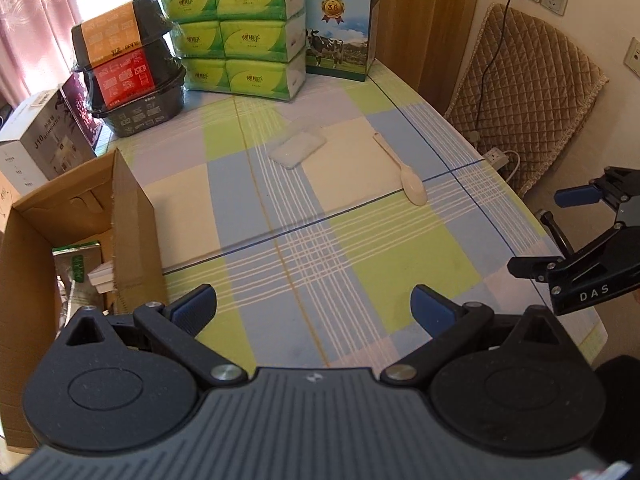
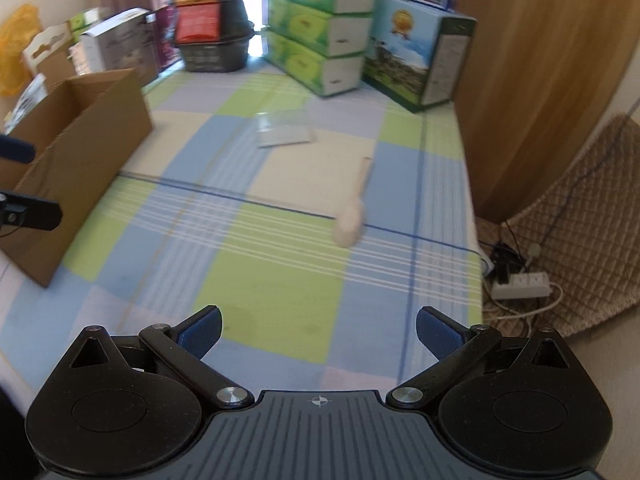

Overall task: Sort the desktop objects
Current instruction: 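Move both tools toward the clear plastic container and white spoon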

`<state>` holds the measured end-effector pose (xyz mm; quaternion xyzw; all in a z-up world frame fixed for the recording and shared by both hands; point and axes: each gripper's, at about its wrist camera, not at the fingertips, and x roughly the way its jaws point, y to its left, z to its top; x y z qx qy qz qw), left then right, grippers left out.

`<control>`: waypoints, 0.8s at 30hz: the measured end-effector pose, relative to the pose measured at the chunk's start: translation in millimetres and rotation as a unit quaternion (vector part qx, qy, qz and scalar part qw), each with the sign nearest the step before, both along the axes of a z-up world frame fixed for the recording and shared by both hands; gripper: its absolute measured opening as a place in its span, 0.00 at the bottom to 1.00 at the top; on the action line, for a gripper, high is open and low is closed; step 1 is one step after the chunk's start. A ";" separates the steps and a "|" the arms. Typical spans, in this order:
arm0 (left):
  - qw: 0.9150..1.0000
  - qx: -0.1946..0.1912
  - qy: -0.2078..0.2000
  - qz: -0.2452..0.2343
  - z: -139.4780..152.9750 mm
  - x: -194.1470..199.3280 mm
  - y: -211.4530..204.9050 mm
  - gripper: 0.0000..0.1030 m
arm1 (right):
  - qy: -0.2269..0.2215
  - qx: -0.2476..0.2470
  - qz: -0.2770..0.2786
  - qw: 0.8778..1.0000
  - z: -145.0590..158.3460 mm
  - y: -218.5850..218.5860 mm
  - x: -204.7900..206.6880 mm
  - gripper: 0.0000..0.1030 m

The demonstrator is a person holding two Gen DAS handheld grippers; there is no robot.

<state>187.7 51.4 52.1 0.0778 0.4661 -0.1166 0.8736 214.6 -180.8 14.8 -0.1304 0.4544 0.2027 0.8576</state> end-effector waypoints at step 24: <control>1.000 0.024 0.011 -0.014 -84.7 106.8 -23.5 0.99 | -0.013 0.053 -0.013 0.998 -57.4 -7.6 94.5 0.91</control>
